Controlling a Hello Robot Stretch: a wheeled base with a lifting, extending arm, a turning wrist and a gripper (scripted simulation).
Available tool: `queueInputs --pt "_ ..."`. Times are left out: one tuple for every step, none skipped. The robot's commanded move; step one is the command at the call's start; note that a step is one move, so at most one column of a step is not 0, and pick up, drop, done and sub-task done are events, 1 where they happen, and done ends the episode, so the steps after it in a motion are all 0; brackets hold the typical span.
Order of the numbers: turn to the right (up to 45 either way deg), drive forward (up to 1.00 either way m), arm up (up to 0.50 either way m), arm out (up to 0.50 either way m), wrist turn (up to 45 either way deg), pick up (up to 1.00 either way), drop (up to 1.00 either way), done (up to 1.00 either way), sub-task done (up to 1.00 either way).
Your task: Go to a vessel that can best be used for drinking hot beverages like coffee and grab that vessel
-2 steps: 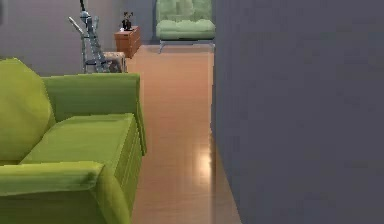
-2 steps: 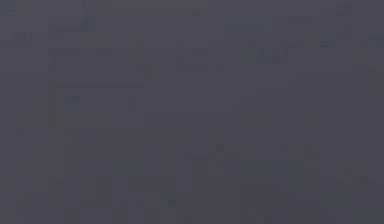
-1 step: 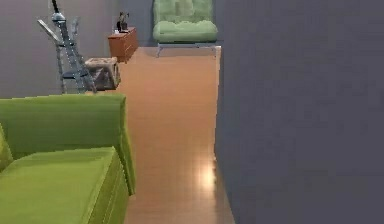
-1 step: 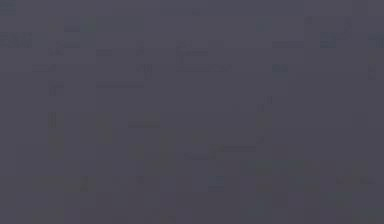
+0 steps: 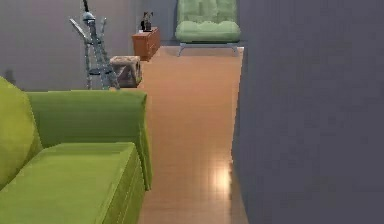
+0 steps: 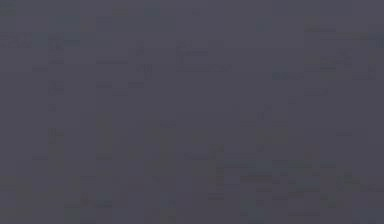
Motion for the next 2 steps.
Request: queueInputs --pt "0.0 1.0 0.0 0.0 0.0 0.0 0.0 0.0 0.0" --pt "0.0 0.7 0.0 0.0 0.0 0.0 0.0 0.0 0.0"
